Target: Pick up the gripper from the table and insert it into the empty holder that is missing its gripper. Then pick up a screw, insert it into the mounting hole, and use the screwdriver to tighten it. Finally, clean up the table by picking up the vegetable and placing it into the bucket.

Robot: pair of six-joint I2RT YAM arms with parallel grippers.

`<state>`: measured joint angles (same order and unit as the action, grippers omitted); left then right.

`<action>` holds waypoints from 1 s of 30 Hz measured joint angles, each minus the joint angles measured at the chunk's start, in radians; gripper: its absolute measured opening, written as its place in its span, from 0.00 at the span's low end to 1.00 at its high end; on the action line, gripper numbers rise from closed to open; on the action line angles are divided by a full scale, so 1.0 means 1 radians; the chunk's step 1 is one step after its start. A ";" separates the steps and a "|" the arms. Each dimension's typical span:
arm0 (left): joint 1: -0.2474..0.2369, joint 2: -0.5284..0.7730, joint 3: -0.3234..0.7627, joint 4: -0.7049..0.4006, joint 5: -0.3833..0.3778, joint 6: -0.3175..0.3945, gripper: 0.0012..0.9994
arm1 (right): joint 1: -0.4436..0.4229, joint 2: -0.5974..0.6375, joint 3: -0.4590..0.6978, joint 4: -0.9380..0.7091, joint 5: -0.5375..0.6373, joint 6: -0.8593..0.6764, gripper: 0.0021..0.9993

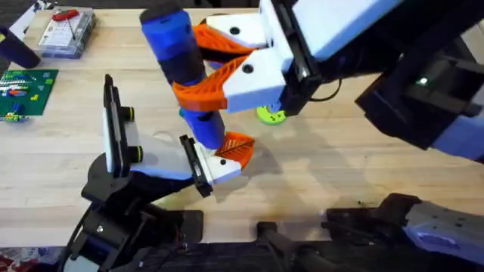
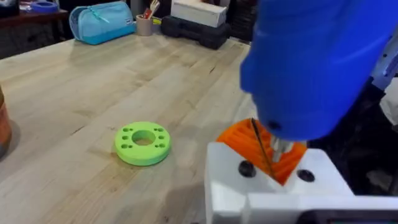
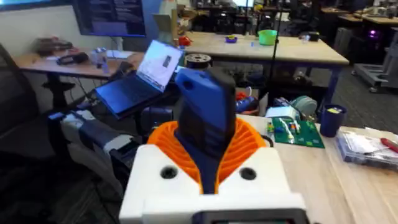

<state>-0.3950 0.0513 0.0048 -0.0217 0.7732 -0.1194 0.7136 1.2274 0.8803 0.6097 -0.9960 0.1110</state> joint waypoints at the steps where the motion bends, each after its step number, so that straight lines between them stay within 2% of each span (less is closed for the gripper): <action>1: 0.000 0.000 0.000 0.000 0.000 0.000 0.01 | 0.000 0.000 0.008 -0.005 -0.003 0.005 0.07; 12: 0.000 0.000 0.000 0.000 0.000 0.000 0.01 | 0.000 -0.002 0.048 -0.009 -0.016 0.020 0.07; 15: 0.000 0.000 0.000 0.000 0.000 0.000 0.01 | -0.021 -0.006 0.069 -0.059 -0.020 0.014 0.07; 19: 0.000 0.000 0.000 0.000 0.000 0.000 0.01 | -0.103 -0.013 0.134 -0.319 -0.018 -0.050 0.07; 24: 0.000 0.000 0.000 0.000 0.000 0.000 0.01 | -0.276 -0.012 0.317 -0.832 0.035 -0.198 0.07; 27: 0.000 0.000 0.000 0.000 0.000 0.000 0.01 | -0.374 -0.014 0.447 -1.100 0.143 -0.323 0.07; 30: 0.000 0.000 0.000 0.000 0.000 0.000 0.01 | -0.433 -0.025 0.517 -1.260 0.289 -0.496 0.07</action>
<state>-0.3950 0.0513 0.0048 -0.0218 0.7731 -0.1192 0.2810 1.2026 1.3977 -0.6508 -0.7069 -0.3846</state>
